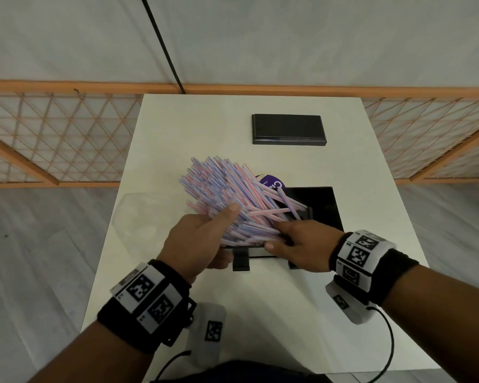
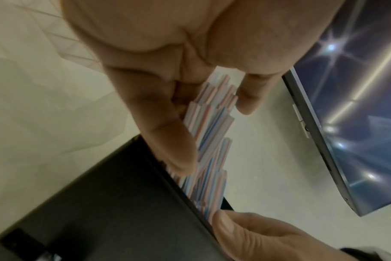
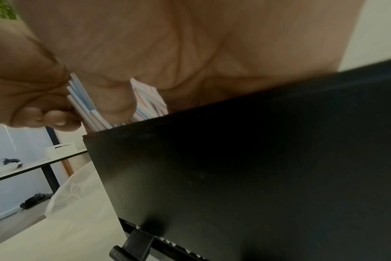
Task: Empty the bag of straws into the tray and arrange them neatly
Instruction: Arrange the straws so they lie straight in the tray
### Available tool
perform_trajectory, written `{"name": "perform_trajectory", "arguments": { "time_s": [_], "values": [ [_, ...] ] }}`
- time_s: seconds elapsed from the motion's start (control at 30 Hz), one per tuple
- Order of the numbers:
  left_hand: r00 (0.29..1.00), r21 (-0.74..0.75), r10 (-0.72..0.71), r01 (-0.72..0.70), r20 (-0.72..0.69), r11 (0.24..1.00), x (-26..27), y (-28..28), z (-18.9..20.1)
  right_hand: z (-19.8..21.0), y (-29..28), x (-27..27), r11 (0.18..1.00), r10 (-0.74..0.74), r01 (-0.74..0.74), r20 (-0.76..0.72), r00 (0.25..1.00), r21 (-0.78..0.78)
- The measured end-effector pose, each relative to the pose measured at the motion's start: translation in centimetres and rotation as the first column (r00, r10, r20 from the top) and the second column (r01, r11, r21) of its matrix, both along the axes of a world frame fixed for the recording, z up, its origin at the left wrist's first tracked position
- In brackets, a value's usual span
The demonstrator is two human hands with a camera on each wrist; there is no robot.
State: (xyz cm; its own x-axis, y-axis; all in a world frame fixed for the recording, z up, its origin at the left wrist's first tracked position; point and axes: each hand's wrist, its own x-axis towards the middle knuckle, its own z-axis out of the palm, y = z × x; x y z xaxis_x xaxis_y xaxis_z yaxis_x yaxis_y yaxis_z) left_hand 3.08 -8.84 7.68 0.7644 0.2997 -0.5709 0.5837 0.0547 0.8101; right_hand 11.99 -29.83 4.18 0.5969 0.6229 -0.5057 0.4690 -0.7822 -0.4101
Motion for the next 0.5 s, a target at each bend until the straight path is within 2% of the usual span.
{"name": "perform_trajectory", "arguments": {
  "time_s": [0.1, 0.2, 0.27, 0.37, 0.43, 0.5],
  "values": [
    [0.998, -0.063, -0.058, 0.057, -0.018, 0.996, 0.3, -1.1, 0.4, 0.1, 0.6, 0.0, 0.999, 0.01, -0.009, 0.008, 1.0, -0.04],
    [0.998, -0.14, -0.052, 0.047, -0.03, 0.989, 0.5, -2.7, 0.4, -0.3, 1.0, -0.3, 0.999, -0.012, 0.013, 0.024, 1.0, -0.04],
    [1.0, -0.175, 0.014, -0.018, -0.022, 0.984, 0.8, -3.4, 0.4, -0.5, 1.0, -0.8, 0.999, -0.038, 0.039, 0.067, 0.997, -0.007],
    [0.993, -0.344, 0.114, -0.115, -0.022, 0.932, 1.6, -3.9, 0.4, -0.1, 1.0, -1.5, 0.993, -0.092, 0.081, 0.134, 0.987, 0.087],
    [0.993, -0.405, 0.094, -0.114, -0.067, 0.907, 1.7, -4.1, 0.3, 0.2, 1.0, -1.5, 0.987, -0.13, 0.11, 0.181, 0.975, 0.116],
    [0.993, -0.361, 0.031, -0.071, -0.116, 0.93, 1.2, -4.1, 0.2, 0.3, 0.9, -1.3, 0.986, -0.156, 0.144, 0.17, 0.973, 0.081]
  ]
}}
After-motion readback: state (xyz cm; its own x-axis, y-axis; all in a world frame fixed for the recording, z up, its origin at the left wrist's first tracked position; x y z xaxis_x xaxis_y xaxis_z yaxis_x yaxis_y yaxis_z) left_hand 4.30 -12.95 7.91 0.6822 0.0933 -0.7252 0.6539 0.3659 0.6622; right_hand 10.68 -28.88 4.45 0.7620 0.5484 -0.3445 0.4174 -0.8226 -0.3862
